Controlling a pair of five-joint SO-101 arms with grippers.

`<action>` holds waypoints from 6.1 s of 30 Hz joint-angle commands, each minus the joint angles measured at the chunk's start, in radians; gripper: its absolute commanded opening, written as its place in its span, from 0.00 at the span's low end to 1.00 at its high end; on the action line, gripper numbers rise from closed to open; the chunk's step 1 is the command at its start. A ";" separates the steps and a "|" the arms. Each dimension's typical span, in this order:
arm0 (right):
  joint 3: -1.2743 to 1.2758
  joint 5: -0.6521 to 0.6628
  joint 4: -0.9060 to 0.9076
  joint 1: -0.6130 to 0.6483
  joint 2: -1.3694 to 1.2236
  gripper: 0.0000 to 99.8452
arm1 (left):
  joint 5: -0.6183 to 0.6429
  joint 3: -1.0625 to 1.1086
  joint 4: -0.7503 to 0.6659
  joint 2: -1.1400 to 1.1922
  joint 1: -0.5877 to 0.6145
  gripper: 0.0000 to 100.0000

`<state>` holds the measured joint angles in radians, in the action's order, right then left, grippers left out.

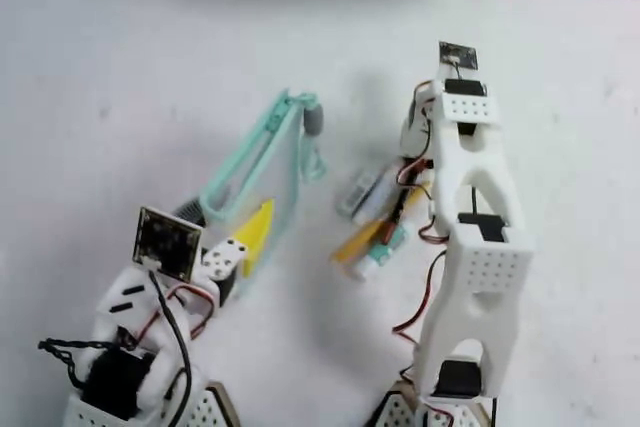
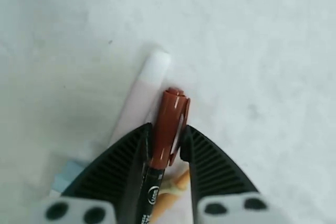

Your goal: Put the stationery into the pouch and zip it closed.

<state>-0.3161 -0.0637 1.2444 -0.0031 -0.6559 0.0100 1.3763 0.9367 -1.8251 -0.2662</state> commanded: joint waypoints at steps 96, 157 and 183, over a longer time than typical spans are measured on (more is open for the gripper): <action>0.032 0.169 0.343 0.315 1.239 0.02 | 0.032 -0.006 0.006 -0.005 0.007 0.22; 0.453 0.176 -0.490 0.837 1.363 0.02 | 0.031 -0.002 0.003 -0.005 0.005 0.22; 0.459 0.176 -0.364 0.648 1.478 0.18 | 0.031 0.000 0.006 -0.005 0.007 0.21</action>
<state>0.1841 0.1020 0.8761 0.7350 0.8063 0.0299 1.3763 0.9383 -1.8251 -0.2662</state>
